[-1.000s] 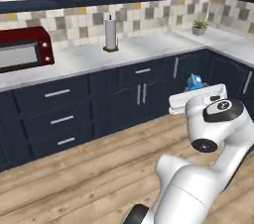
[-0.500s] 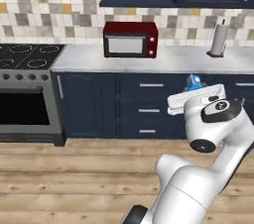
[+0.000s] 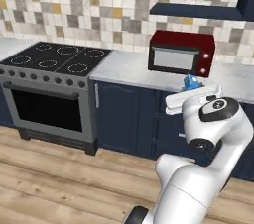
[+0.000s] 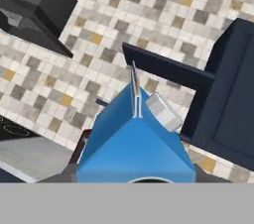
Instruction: Take a sugar cube from the saucer and place it inside the coffee. Then, grab milk from the fridge and place it next to the coffee on the counter to sweeten the coffee.
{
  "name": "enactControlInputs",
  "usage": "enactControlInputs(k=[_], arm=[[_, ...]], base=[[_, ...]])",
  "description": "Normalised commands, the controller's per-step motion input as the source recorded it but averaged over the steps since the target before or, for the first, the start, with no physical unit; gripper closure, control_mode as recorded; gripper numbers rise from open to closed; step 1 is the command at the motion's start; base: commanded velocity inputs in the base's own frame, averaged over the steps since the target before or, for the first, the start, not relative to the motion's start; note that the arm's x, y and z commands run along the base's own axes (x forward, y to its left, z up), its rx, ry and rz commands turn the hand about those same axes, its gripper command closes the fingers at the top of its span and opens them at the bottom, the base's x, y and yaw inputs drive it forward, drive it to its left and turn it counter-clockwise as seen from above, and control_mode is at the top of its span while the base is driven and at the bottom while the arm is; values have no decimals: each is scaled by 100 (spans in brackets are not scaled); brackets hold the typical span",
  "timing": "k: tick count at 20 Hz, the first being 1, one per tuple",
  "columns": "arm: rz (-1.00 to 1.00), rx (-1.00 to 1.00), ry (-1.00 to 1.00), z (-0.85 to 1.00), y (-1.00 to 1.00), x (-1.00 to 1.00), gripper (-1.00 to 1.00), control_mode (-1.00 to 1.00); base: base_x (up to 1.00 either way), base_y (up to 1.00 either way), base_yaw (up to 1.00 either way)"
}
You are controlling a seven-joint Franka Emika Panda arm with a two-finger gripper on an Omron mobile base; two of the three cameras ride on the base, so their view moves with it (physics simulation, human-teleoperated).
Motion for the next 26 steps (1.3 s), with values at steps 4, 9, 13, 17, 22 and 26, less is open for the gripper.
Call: enactControlInputs(k=[4,9,13,17,22,26], arm=[[0,0,0,0,0,0,100,100],[0,0,0,0,0,0,100,100],[0,0,0,0,0,0,100,100],[0,0,0,0,0,0,100,100],[0,0,0,0,0,0,100,100],[0,0,0,0,0,0,100,100]], base=[[100,33,47],[97,78,38],[64,100,31],[46,100,24],[86,100,19],[100,100,18]])
